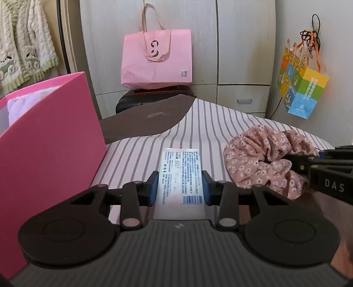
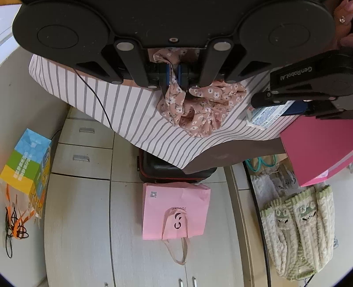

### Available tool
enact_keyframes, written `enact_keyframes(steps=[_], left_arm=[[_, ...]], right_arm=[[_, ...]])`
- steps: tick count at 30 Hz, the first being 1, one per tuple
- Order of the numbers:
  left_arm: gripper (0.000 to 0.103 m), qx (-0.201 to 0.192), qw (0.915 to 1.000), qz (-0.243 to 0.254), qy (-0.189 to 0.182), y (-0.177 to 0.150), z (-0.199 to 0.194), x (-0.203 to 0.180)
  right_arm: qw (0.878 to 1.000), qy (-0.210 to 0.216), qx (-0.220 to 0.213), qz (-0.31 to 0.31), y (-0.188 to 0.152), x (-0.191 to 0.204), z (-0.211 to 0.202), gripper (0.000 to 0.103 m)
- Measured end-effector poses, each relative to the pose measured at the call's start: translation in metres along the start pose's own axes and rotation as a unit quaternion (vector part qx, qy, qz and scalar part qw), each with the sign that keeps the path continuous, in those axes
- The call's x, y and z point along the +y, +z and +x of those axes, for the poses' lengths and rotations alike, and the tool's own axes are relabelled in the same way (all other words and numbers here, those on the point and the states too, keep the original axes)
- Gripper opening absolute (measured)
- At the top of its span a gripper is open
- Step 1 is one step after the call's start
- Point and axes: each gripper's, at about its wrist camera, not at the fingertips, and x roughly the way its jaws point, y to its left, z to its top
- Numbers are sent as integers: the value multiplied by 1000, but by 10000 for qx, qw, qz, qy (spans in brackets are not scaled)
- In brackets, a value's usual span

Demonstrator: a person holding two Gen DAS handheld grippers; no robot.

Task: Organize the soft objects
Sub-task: 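Carry wipes packet and scrunchie over the pink box and release both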

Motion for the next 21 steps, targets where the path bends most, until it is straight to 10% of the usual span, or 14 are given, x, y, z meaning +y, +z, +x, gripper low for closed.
enact_keyframes(steps=[21], left_arm=[[37,-319,9977,-218,-563,-13,-75,18]], right_arm=[[9995,-183,-248,-83,-17,29,-63,7]])
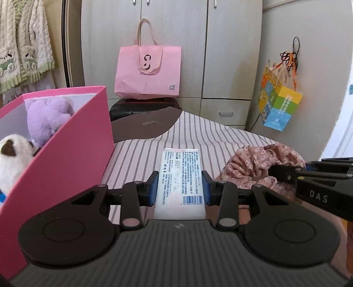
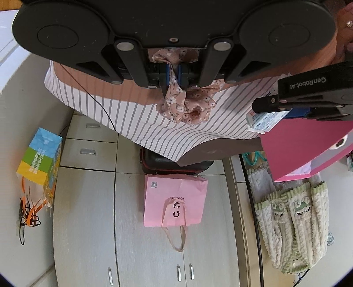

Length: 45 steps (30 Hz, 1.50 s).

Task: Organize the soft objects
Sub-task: 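Carry wipes packet and scrunchie over the pink box and release both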

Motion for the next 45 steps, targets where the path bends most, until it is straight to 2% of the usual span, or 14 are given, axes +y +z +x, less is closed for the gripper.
enact_keyframes(steps=[9,17,21,25,29,36,45], left_arm=[[37,-124,9996,123,-237,-17,-39,6],[37,31,9965,452,-700,-42,-77,12],[37,76,9954,514,-809,-52,-95,21],[37,272,9934,412,-1036,-61,-108,35],[37,383,9923,471,-1078,-67,-118,45],[37,831,9840,507,-1495,-75,-141,71],[37,1525,9710,401,-1798,-78,-176,120]], right_arm=[[10000,-41,-48,-68,-16,26,-35,7],[9999,-22,68,-115,-33,50,-66,7],[9997,-52,126,-224,-42,64,-85,7],[9990,-98,268,-356,-53,76,-101,7],[9984,49,419,-367,-61,86,-116,7],[9972,257,565,-423,-68,103,-134,7],[9885,1050,972,-489,-58,130,-152,8]])
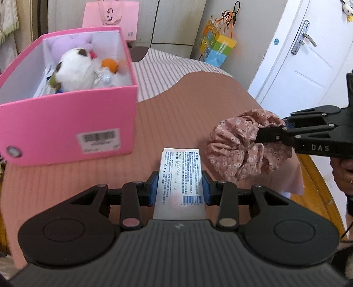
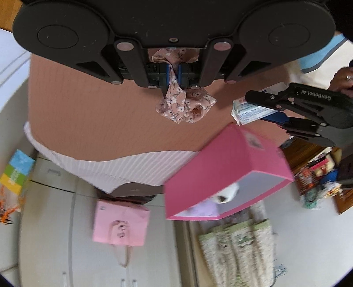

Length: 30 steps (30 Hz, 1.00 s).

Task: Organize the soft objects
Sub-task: 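Carry wipes packet and scrunchie over the pink box and release both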

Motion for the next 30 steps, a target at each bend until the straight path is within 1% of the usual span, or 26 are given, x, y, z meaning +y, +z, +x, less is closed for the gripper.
enact_keyframes(steps=[4,7,9,13,17,20,24,27,30], left_arm=[[37,52,10000,-35,-41,-2,-23,9],[37,129,9992,-229,-311,0,-39,18],[37,128,9986,-271,-429,0,-50,21],[37,-78,9991,-129,-384,4,-72,24],[37,-405,9986,-44,-343,17,-93,35],[37,-711,9971,-37,-275,31,-106,47],[37,-1125,9936,-52,-32,57,-115,70],[37,-1332,9910,-94,97,80,-110,86],[37,-1516,9875,-125,415,102,-97,101]], right_arm=[[9990,397,165,-137,10,22,-3,8],[9973,677,174,-222,19,40,-7,8],[9960,842,150,-272,25,50,-9,8],[9939,1024,64,-402,41,67,-9,8],[9921,1192,-55,-394,62,80,-6,8],[9920,1147,-398,-344,81,85,-10,8],[9906,1087,-774,-313,111,86,-8,8],[9906,939,-940,-313,132,86,6,9],[9904,667,-1161,-333,153,85,24,9]])
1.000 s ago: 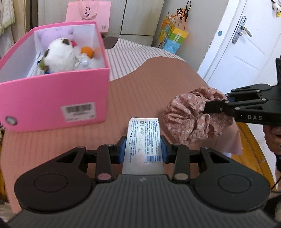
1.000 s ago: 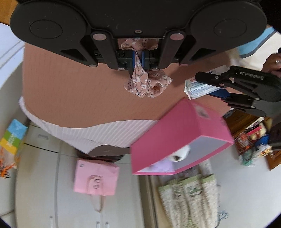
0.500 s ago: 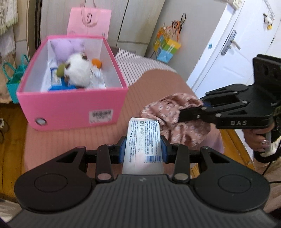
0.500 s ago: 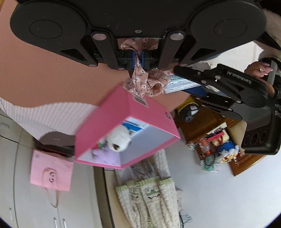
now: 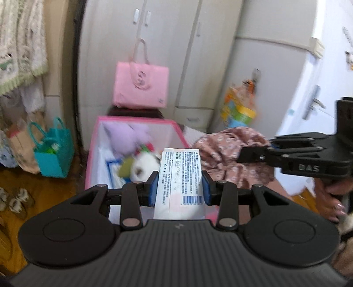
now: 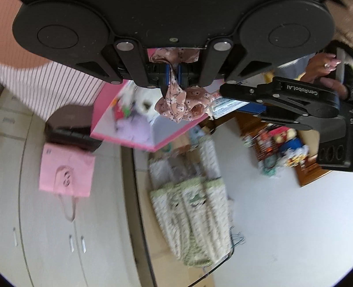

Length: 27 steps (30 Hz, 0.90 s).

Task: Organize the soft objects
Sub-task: 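Carry wipes packet and scrunchie over the pink box and release both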

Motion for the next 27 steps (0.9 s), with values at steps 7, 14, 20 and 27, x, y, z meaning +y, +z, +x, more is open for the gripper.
enact_keyframes(steps=[7,14,20,27], left_arm=[[38,-129,9974,87,711,32,59,25],[38,430,9932,56,1076,43,134,44],[38,760,9889,246,1251,44,162,51],[38,968,9834,643,1392,45,180,44]], right_arm=[[9967,-736,-296,-175,30,-20,52,9],[9934,-1103,40,-325,40,-34,118,10],[9924,-1163,306,-245,36,-50,155,10],[9915,-1214,456,-68,32,-66,179,15]])
